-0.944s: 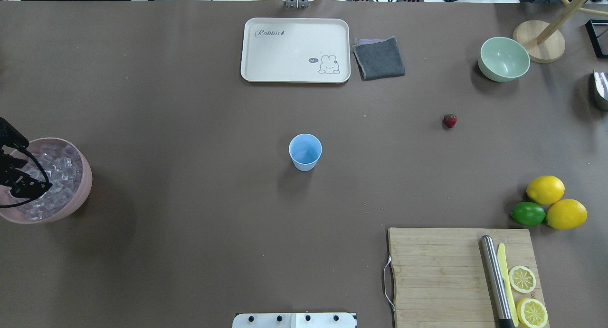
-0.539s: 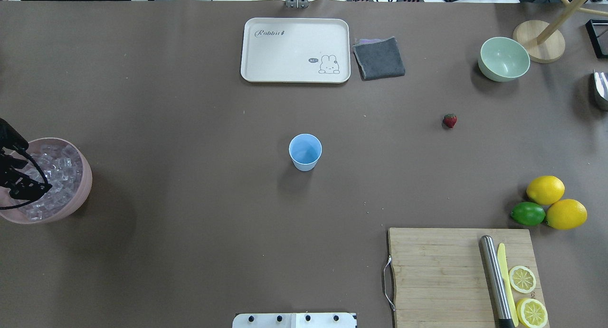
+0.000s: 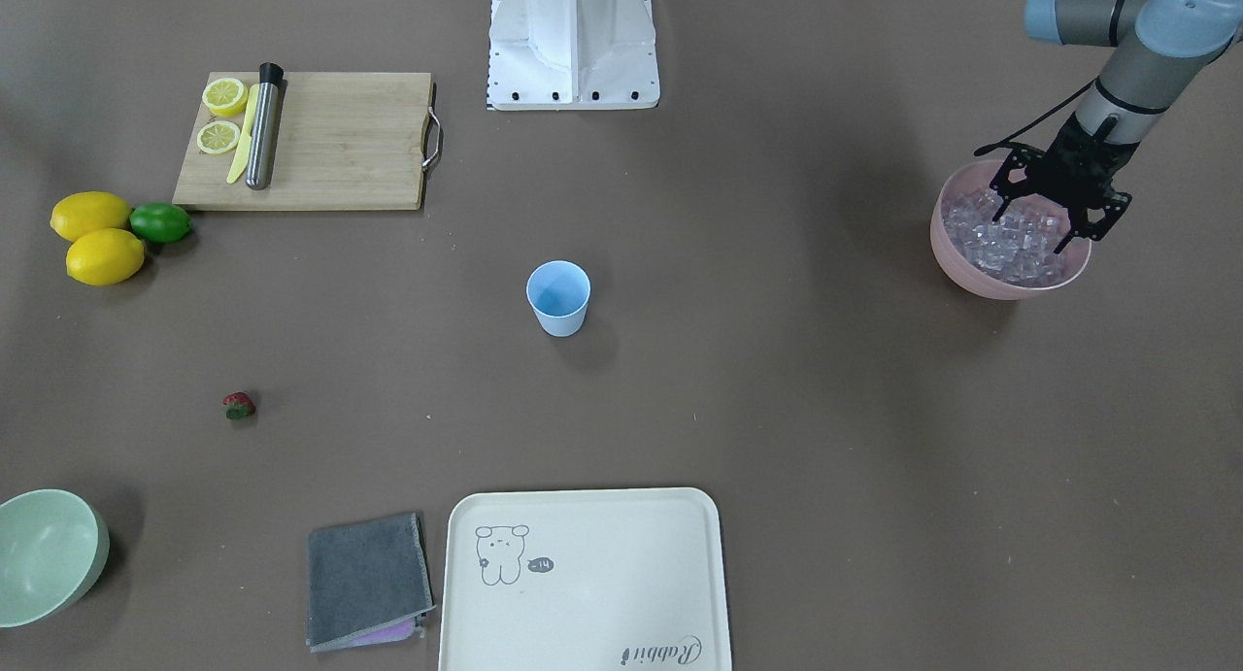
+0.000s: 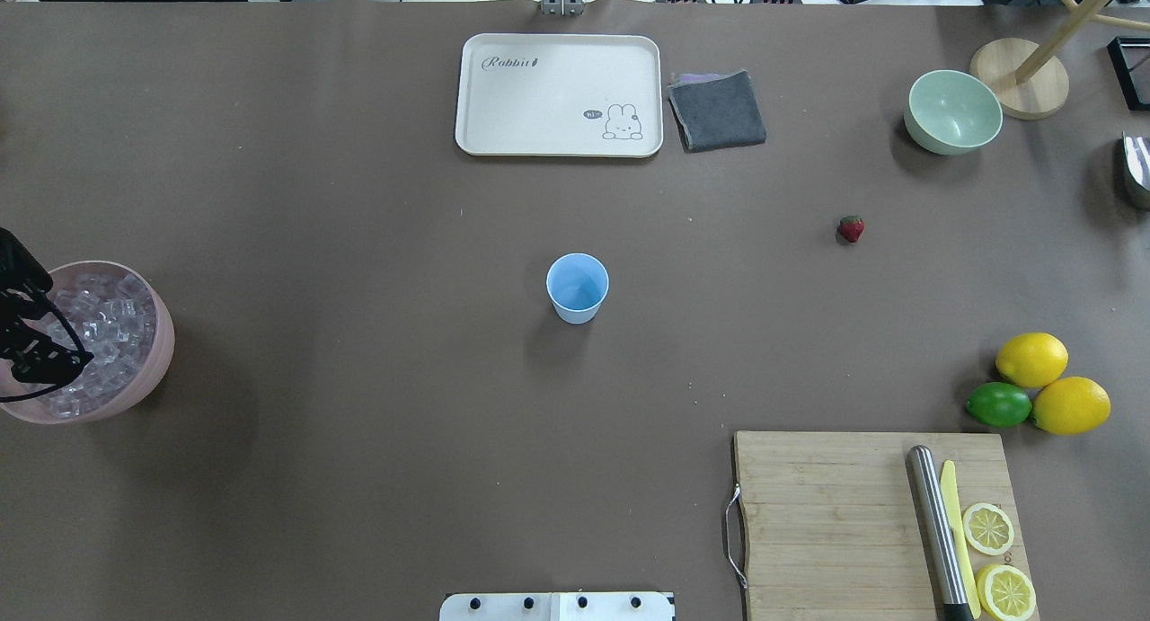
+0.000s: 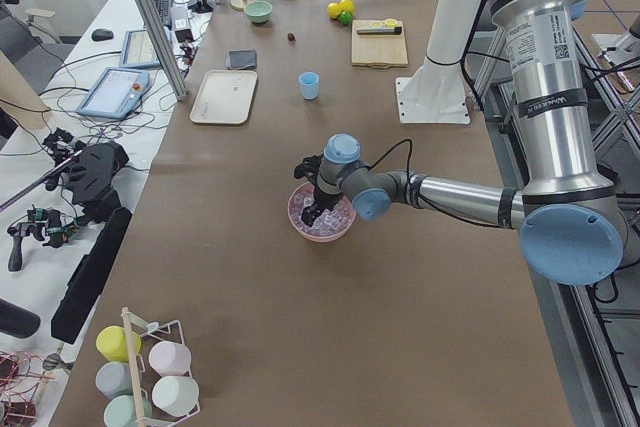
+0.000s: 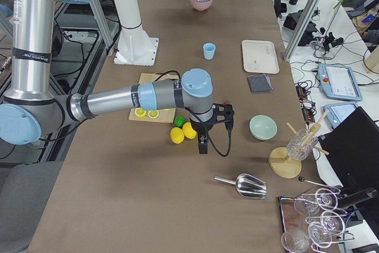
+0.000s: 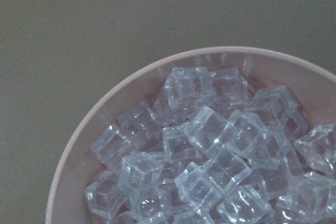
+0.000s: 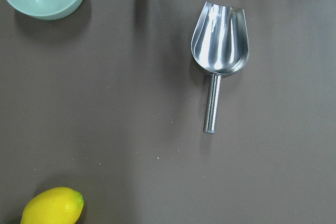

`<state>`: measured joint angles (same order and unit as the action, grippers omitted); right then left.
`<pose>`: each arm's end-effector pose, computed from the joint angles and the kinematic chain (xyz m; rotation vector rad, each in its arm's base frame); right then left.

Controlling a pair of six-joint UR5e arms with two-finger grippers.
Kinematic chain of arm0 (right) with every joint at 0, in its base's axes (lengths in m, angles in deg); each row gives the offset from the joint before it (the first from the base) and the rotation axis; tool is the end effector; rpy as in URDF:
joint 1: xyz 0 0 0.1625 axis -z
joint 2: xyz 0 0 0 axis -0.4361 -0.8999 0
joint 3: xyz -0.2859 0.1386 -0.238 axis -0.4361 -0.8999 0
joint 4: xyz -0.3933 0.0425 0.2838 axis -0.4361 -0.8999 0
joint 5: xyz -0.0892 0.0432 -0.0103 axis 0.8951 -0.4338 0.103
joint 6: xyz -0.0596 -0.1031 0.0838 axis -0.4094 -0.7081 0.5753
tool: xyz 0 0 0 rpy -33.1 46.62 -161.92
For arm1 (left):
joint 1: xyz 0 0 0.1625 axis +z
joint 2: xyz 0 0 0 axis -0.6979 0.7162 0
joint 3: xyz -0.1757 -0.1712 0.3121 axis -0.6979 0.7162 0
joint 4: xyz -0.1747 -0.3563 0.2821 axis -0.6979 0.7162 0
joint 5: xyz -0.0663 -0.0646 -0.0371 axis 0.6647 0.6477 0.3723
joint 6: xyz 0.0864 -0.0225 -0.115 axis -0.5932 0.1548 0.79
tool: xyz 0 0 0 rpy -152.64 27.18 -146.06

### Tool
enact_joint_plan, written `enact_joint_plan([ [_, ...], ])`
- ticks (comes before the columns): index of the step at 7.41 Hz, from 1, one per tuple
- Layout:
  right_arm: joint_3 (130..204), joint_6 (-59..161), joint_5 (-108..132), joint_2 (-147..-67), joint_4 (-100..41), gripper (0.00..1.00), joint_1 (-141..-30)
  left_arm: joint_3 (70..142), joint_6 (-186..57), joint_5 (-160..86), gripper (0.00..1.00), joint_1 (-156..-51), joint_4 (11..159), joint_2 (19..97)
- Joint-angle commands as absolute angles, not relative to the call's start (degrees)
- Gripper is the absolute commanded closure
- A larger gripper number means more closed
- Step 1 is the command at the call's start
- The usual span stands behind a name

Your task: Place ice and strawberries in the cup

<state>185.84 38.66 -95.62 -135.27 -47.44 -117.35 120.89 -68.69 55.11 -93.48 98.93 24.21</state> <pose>0.0512 -0.5121 0.5406 0.1346 -0.7167 0.0374 0.2929 -0.4549 0.5623 0.4937 0.6782 0.6479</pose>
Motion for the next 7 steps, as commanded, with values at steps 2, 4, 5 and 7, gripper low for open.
enact_joint_plan([
  [2, 185.8, 38.7, -95.6, -135.3, -47.4, 0.00, -117.3, 120.3, -69.2, 55.0, 0.12, -93.3, 99.4, 24.2],
  [4, 185.7, 38.7, -95.6, -135.3, -47.4, 0.00, -117.3, 120.1, -69.2, 55.0, 0.12, -93.2, 99.4, 24.3],
  [5, 185.7, 38.7, -95.5, -135.3, -47.4, 0.00, -117.3, 120.1, -69.2, 55.0, 0.12, -93.2, 99.4, 24.3],
  [7, 185.7, 38.7, -95.5, -135.3, -47.4, 0.00, -117.3, 119.6, -69.1, 55.0, 0.12, -92.7, 99.8, 24.3],
])
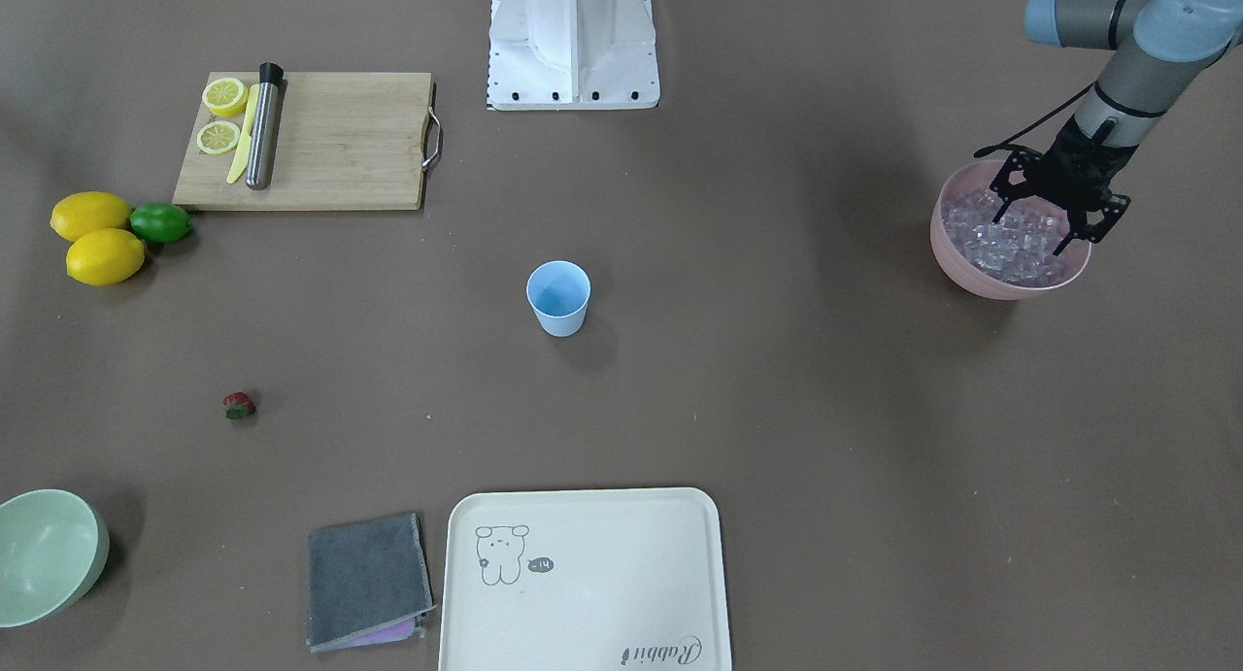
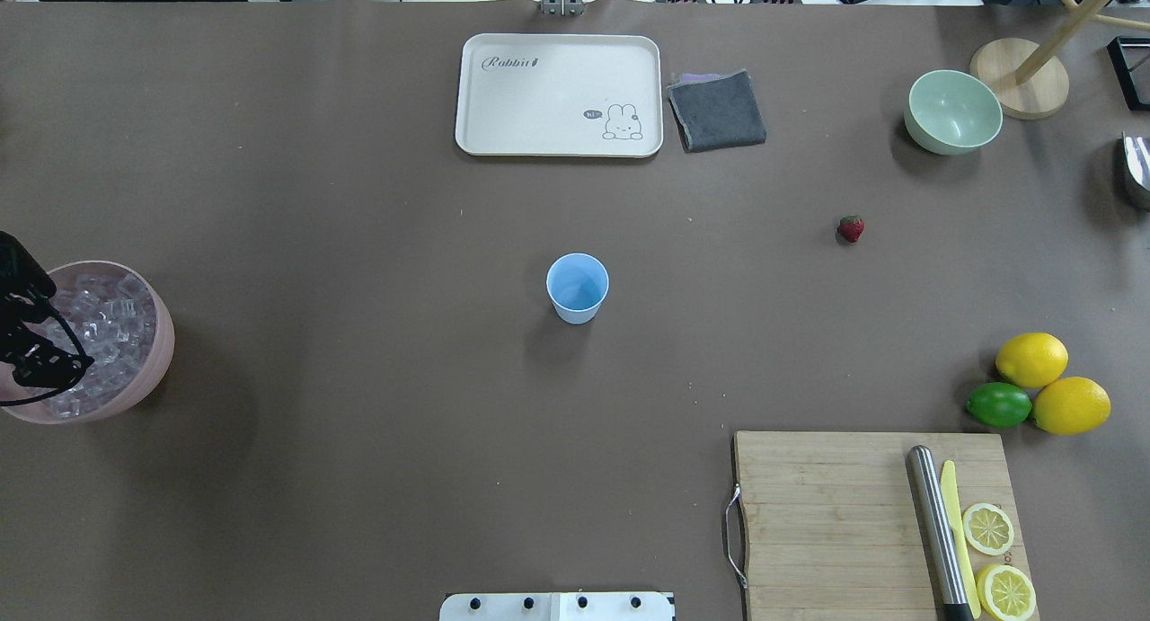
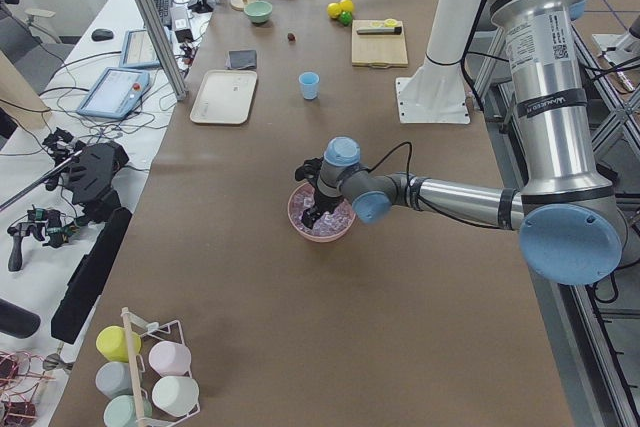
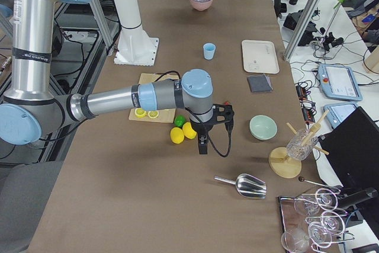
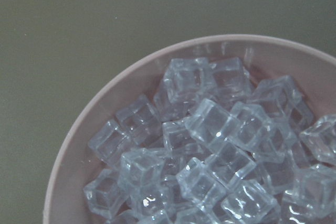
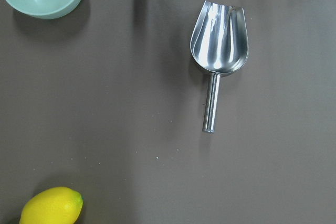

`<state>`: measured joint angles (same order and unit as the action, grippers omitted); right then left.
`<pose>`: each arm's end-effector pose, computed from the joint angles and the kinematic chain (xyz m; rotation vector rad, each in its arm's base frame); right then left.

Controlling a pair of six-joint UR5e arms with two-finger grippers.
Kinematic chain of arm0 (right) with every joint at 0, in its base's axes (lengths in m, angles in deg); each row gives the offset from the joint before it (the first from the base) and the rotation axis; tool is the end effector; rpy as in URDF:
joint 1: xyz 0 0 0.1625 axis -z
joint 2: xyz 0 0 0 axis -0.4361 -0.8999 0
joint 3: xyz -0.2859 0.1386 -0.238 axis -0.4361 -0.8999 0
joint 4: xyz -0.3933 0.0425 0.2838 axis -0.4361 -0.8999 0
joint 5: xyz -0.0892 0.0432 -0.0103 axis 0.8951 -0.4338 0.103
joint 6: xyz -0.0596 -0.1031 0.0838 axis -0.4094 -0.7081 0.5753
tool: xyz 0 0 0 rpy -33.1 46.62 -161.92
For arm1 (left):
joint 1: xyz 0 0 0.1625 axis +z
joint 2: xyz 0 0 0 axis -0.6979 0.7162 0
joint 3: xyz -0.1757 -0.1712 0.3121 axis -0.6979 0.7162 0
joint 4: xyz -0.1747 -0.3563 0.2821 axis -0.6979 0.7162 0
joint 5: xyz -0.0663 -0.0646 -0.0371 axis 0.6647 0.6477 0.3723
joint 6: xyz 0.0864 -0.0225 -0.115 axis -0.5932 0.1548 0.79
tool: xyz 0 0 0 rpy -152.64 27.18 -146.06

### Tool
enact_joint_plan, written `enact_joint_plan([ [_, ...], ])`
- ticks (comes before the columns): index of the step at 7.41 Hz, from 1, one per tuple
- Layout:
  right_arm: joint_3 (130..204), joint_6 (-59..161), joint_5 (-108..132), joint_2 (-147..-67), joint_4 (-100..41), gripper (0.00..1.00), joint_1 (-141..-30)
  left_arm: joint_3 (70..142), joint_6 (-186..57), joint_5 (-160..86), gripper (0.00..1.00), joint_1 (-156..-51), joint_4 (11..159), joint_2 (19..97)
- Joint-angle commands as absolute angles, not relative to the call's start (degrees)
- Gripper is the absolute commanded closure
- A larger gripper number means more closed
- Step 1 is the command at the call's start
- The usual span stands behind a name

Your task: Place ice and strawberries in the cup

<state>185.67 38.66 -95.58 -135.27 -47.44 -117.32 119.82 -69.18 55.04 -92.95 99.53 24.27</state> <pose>0.0510 -0.5121 0.5424 0.1316 -0.7160 0.0380 0.2973 -0.4526 0.5719 0.4879 0.6752 0.6632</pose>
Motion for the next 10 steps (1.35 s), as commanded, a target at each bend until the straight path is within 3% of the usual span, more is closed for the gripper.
enact_joint_plan([
  [1, 185.7, 38.7, -95.5, -135.3, -47.4, 0.00, -117.3, 119.4, -68.8, 55.0, 0.12, -92.4, 100.4, 24.2],
  [2, 185.7, 38.7, -95.6, -135.3, -47.4, 0.00, -117.3, 119.0, -68.7, 55.1, 0.12, -92.3, 101.2, 24.3],
  [3, 185.7, 38.7, -95.5, -135.3, -47.4, 0.00, -117.3, 119.1, -68.5, 55.6, 0.20, -92.4, 101.3, 24.3],
  [5, 185.8, 38.7, -95.5, -135.3, -47.4, 0.00, -117.3, 119.2, -68.4, 55.7, 0.54, -92.4, 101.3, 24.3],
  [7, 185.8, 38.7, -95.5, -135.3, -47.4, 0.00, -117.3, 119.4, -68.5, 55.8, 0.80, -92.5, 101.3, 24.2],
  [9, 185.8, 38.7, -95.6, -135.3, -47.4, 0.00, -117.3, 119.3, -68.8, 58.8, 0.97, -93.2, 101.3, 24.0],
  [10, 185.8, 38.7, -95.6, -135.3, -47.4, 0.00, -117.3, 119.3, -69.0, 60.5, 1.00, -94.8, 101.2, 24.1],
])
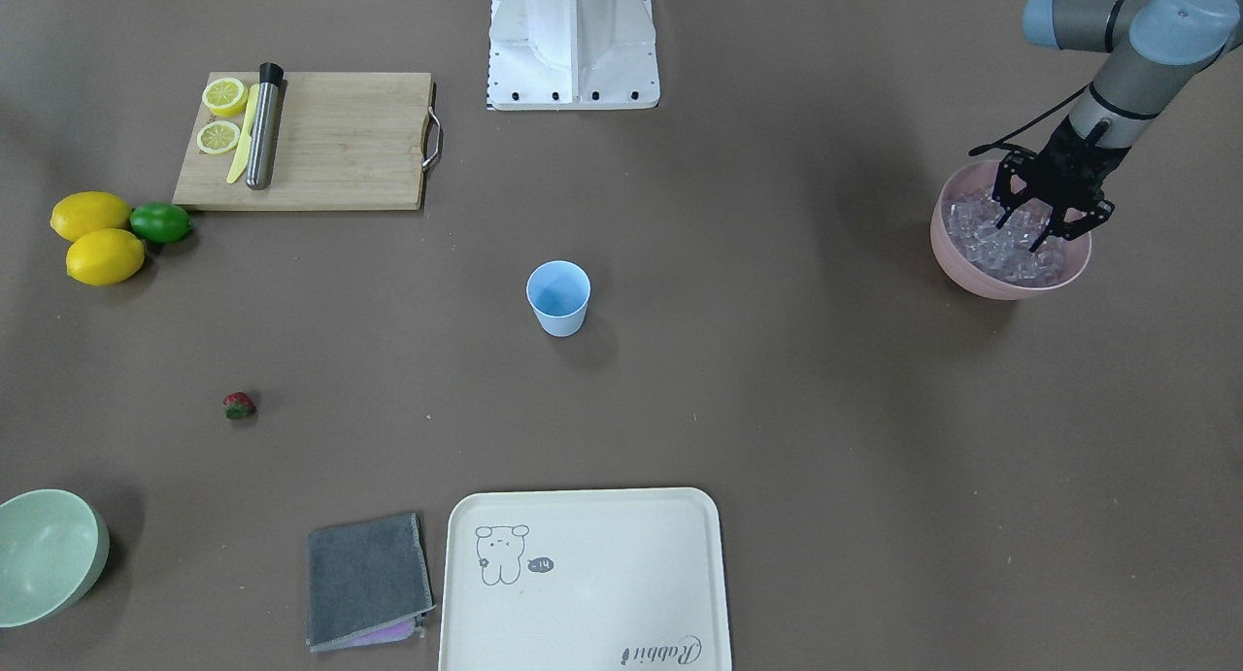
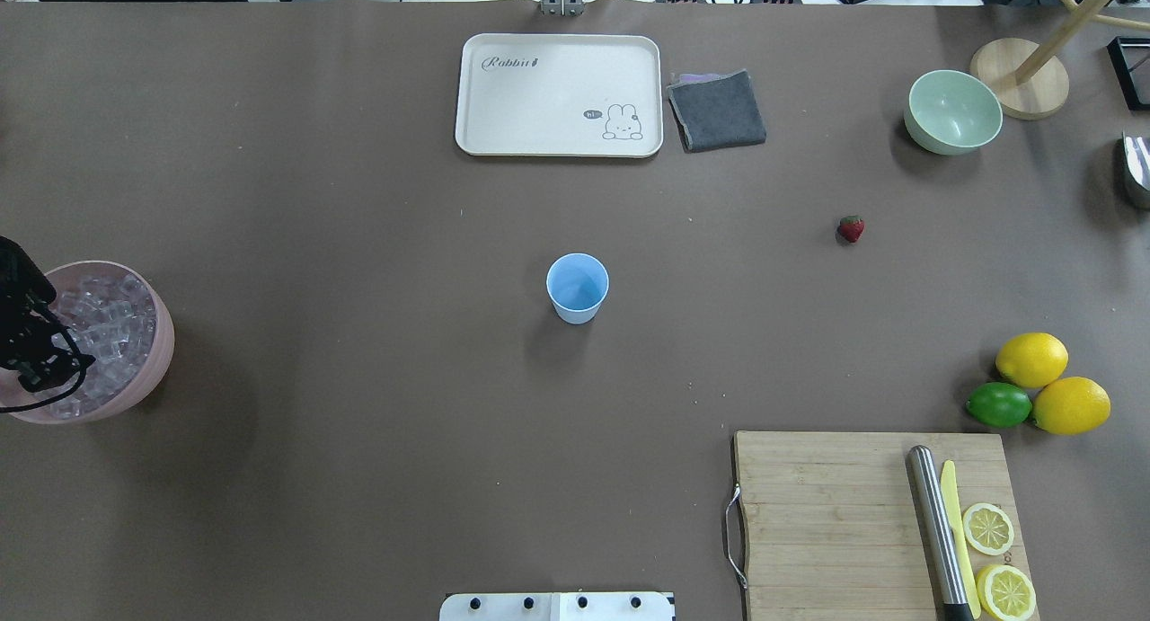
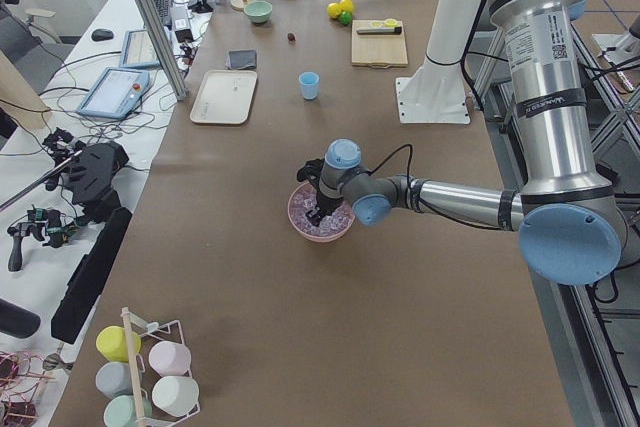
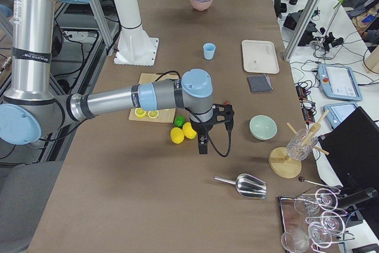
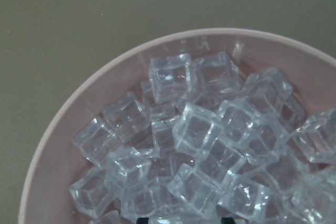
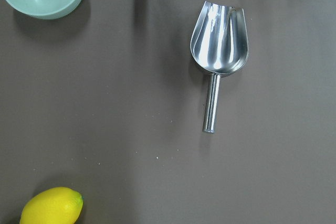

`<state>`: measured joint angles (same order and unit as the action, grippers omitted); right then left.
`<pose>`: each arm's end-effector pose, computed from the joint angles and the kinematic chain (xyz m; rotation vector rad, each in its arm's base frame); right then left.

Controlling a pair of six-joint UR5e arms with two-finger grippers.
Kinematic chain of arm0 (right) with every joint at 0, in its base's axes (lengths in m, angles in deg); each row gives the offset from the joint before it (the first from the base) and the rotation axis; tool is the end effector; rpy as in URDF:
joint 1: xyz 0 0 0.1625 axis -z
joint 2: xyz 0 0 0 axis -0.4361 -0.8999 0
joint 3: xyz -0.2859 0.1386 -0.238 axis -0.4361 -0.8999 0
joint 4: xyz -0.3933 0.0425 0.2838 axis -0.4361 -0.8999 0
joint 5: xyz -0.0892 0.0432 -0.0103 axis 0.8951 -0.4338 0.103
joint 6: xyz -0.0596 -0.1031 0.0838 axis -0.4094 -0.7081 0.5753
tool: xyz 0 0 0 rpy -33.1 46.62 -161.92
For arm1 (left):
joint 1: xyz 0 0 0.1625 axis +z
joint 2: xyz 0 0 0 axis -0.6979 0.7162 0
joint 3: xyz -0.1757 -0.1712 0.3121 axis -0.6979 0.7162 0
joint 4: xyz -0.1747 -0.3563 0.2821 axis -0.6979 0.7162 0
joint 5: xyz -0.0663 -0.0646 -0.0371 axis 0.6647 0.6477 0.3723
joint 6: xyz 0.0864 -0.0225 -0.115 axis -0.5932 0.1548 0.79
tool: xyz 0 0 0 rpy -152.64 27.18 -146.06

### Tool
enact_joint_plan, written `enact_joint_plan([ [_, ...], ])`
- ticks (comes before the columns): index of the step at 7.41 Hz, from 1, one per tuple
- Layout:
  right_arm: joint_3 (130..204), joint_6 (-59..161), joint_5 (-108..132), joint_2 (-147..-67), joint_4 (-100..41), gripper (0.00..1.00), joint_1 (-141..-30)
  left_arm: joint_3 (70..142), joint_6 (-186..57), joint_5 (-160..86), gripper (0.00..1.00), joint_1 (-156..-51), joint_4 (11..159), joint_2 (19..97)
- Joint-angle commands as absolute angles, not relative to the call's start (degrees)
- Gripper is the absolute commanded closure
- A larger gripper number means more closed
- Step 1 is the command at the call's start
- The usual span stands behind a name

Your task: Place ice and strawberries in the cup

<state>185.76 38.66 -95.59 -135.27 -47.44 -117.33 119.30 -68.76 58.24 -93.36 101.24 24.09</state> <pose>0.0510 -0.5121 0.5415 0.1331 -0.7162 0.0376 0.2977 -0.4477 0.5719 0.4779 0.7297 0.6710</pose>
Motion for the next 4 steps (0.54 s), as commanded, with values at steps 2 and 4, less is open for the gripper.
enact_joint_plan([
  [2, 185.8, 38.7, -95.6, -135.3, -47.4, 0.00, -117.3, 119.2, -69.1, 63.9, 1.00, -98.0, 101.0, 24.9],
  [4, 185.8, 38.7, -95.6, -135.3, -47.4, 0.00, -117.3, 119.3, -69.1, 68.2, 1.00, -102.9, 100.9, 25.4],
])
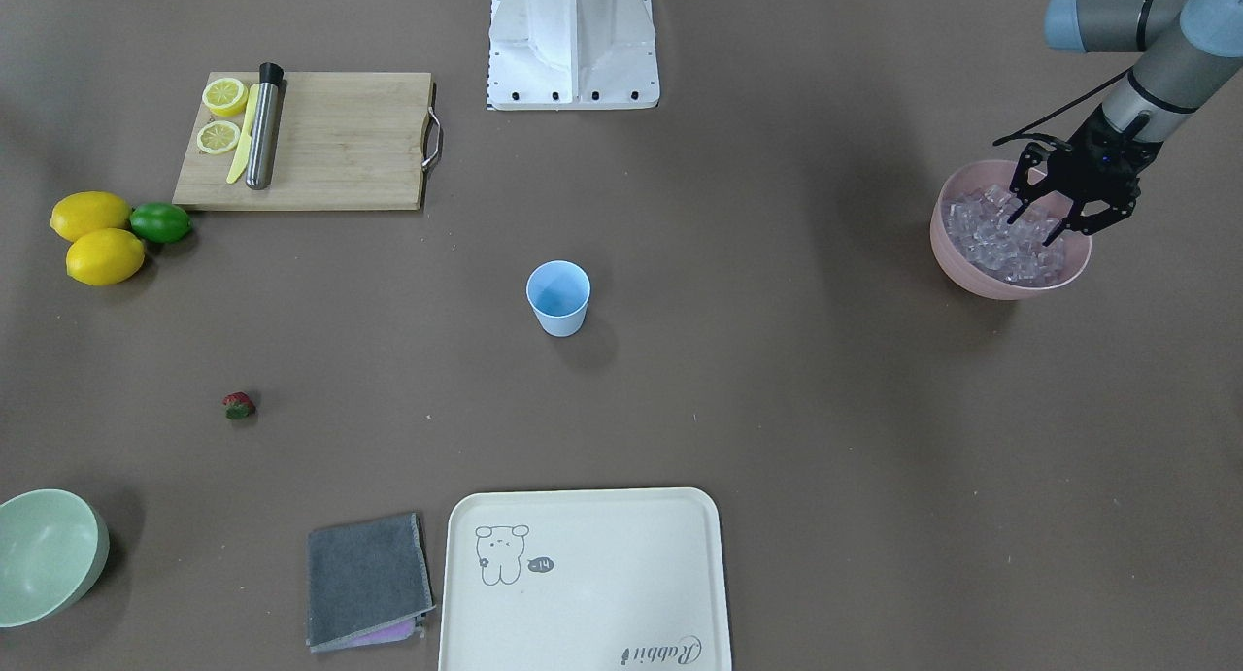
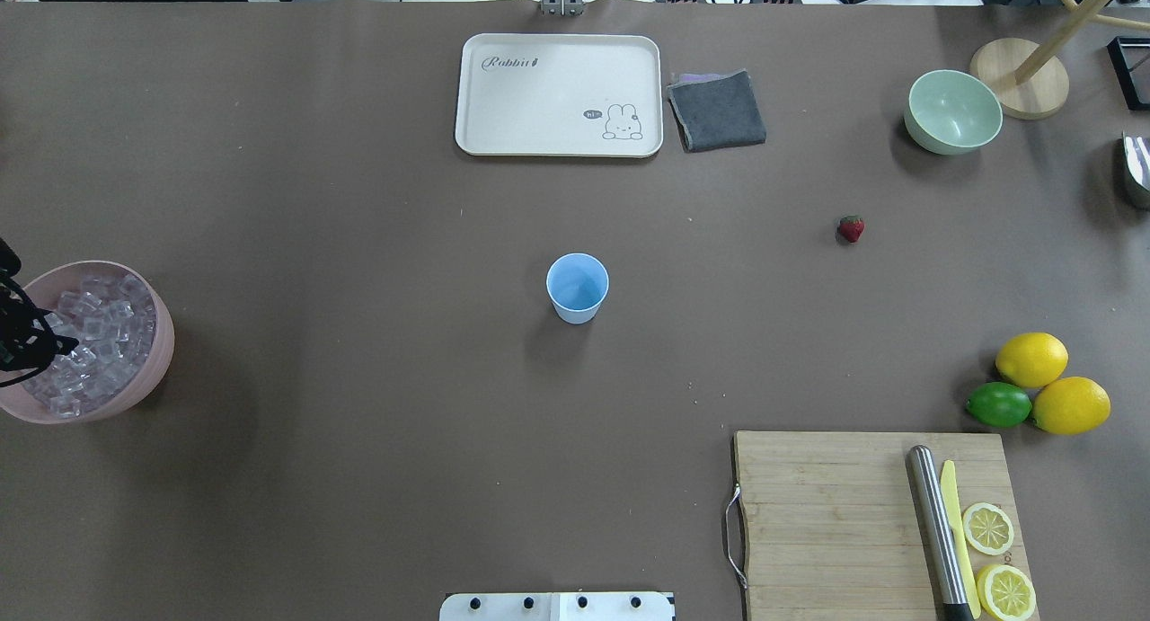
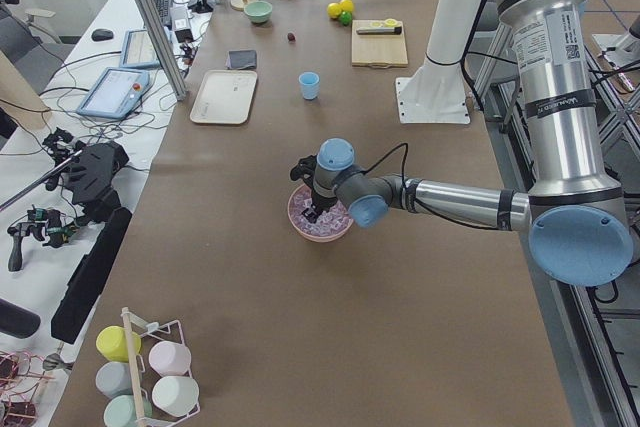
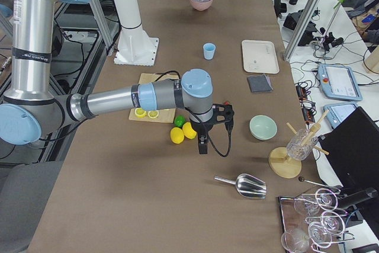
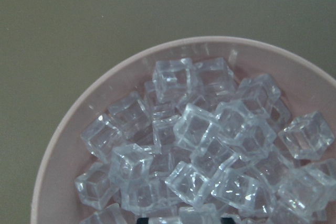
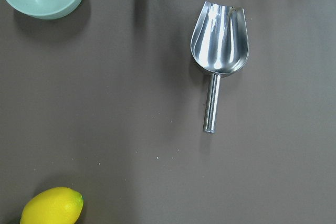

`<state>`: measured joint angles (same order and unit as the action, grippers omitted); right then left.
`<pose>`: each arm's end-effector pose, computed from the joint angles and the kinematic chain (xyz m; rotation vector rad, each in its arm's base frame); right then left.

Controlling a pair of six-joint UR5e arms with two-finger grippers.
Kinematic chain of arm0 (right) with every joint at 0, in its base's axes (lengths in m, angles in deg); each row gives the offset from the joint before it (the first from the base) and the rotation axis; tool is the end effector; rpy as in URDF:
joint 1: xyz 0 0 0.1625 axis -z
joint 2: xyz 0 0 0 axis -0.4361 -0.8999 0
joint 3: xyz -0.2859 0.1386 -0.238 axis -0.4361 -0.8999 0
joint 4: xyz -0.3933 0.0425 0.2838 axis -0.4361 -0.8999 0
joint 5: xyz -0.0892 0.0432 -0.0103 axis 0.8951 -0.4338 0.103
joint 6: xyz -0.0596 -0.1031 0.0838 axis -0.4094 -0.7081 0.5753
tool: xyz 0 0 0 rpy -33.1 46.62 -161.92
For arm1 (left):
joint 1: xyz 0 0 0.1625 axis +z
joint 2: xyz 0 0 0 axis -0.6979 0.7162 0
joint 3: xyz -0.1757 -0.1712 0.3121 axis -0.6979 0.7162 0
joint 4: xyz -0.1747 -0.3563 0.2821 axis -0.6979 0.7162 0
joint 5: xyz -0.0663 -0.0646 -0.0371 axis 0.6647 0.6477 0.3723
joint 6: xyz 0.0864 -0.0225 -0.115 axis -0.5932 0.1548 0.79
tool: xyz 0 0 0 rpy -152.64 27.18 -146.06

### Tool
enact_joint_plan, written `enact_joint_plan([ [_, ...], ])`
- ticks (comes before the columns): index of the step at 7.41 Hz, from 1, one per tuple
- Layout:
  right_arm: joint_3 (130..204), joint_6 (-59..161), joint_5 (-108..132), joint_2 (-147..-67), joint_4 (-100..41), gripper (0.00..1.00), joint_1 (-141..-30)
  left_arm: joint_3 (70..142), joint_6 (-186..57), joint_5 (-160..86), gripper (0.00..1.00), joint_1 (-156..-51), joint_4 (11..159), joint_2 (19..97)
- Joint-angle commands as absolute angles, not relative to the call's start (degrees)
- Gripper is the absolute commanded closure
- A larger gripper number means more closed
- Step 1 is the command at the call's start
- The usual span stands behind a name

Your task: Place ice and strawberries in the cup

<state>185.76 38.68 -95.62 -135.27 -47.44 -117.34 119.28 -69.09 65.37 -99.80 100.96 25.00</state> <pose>0.0511 -0.5121 0.5414 0.1330 -0.7167 0.0380 0.2585 -0.4694 0.5578 0.4747 0.8087 0.6162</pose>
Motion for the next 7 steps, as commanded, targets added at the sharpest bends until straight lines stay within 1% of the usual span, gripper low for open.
enact_joint_plan([
  [1, 185.8, 38.7, -95.6, -135.3, -47.4, 0.00, -117.3, 119.2, -69.1, 68.9, 1.00, -104.4, 100.5, 26.6],
  [3, 185.8, 38.7, -95.6, -135.2, -47.4, 0.00, -117.3, 119.2, -68.3, 71.3, 1.00, -108.0, 98.1, 29.5],
  [5, 185.8, 38.7, -95.6, -135.2, -47.4, 0.00, -117.3, 119.3, -64.6, 75.5, 1.00, -110.4, 93.7, 35.1],
  [7, 185.8, 38.7, -95.6, -135.2, -47.4, 0.00, -117.3, 120.4, -46.0, 75.9, 1.00, -110.0, 94.2, 42.1],
])
